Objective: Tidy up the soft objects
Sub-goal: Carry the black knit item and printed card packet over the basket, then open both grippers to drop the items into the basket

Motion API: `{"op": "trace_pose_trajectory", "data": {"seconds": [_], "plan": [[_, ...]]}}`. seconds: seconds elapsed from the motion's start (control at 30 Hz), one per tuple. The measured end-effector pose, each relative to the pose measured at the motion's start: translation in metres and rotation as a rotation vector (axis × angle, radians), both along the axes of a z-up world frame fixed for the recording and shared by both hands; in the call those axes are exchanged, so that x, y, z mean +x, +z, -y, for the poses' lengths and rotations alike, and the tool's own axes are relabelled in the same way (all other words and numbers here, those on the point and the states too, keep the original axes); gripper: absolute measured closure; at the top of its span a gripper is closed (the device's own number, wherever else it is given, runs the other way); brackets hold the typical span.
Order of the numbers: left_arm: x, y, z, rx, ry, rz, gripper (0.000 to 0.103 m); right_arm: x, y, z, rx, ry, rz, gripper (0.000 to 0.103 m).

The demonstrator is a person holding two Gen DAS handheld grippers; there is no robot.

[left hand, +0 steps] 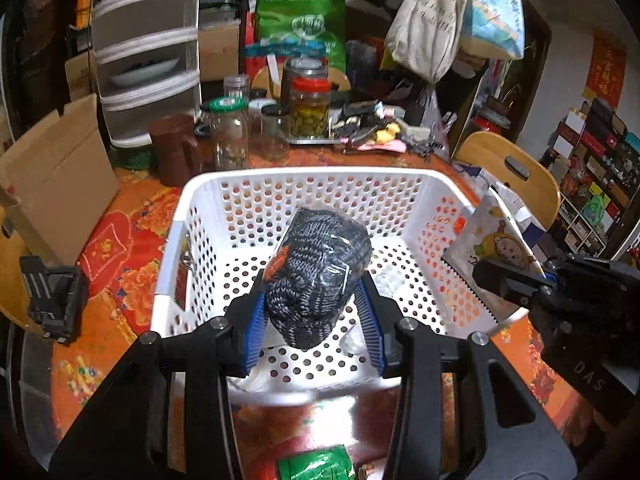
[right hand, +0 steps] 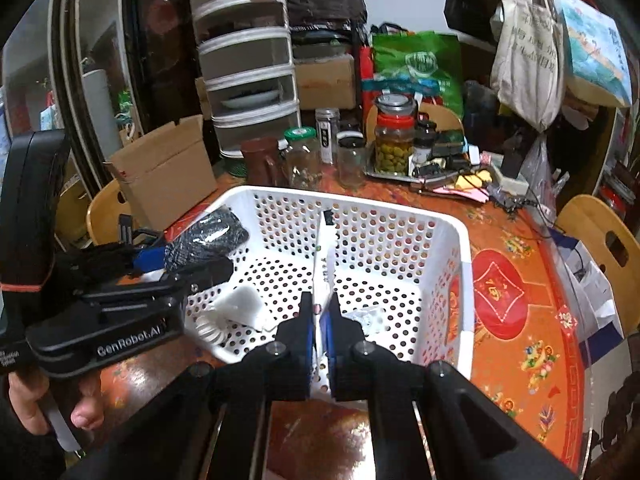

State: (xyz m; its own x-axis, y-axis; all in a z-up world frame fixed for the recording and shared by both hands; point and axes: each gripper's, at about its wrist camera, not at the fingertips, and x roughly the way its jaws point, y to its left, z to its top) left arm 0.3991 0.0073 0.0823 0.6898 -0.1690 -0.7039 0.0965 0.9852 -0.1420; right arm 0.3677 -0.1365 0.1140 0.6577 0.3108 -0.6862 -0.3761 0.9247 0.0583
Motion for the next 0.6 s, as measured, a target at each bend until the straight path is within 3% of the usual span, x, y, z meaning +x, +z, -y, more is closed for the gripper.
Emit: {"op": "trace_pose_trajectory", "data": {"seconds": [0.27,0.6], "plan": [[0.040,-0.036,0.002,0.018,0.013,-0.111,0.064,0.040,-0.027,0.001,-0.014,-0.048,-0.085,0.099],[0.056,-0.062,-0.001,0.038,0.032,-0.169,0.063,0.065,-0.057,0.005,-0.045,-0.074,-0.148,0.099]]}}
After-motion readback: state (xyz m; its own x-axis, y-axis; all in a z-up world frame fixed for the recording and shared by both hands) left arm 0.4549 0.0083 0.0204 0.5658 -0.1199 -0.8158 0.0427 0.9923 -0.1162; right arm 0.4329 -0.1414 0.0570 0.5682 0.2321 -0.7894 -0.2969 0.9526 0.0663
